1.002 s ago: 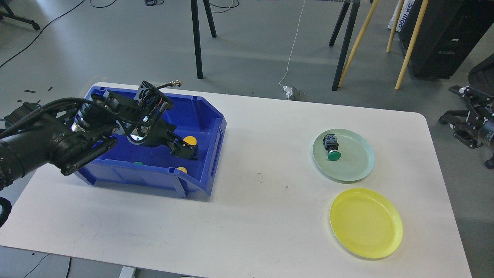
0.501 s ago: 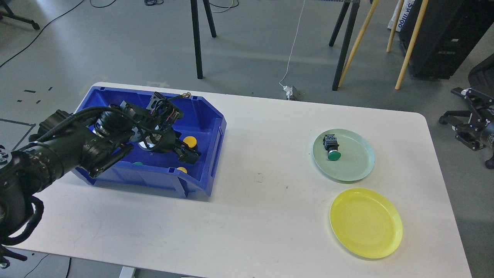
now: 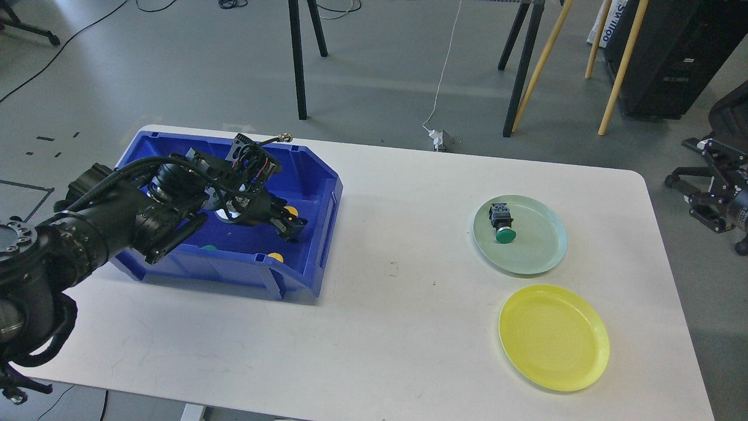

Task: Pass button and place on color plate
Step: 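Grasp a yellow-topped button in the bin with the left gripper, then lift the yellow-topped button out of the bin with the left gripper, then bring the right gripper to the left gripper and grasp the yellow-topped button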

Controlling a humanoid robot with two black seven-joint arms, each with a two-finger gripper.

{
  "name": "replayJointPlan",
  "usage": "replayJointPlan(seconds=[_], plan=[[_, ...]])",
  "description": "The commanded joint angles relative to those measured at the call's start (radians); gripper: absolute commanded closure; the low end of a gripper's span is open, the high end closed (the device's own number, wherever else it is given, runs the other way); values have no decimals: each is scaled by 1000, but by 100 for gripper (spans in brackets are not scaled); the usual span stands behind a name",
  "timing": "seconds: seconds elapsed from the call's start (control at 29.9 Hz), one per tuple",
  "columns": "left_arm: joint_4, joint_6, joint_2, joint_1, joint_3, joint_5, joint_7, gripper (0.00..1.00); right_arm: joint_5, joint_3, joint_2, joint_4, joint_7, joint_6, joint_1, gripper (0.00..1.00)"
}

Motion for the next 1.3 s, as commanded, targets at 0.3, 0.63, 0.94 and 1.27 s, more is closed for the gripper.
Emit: replayJointPlan(seconds=[0.3,0.63,0.94,1.27], plan=[[-45,-8,150,-48,12,-18,-19,80,-2,4,12,0,-3,-14,6,17],[-517,-94,526,-88,-78,-353,-19,79,-2,4,58,-2,-7,-27,96,17],[-644,-118,525,-88,-365,-723,12,79,0,69,130,46,-9,-57,192,17],[-441,-118,214,-174,-428,-959,37,79,29,266,202,304,-113,-91,198,16]])
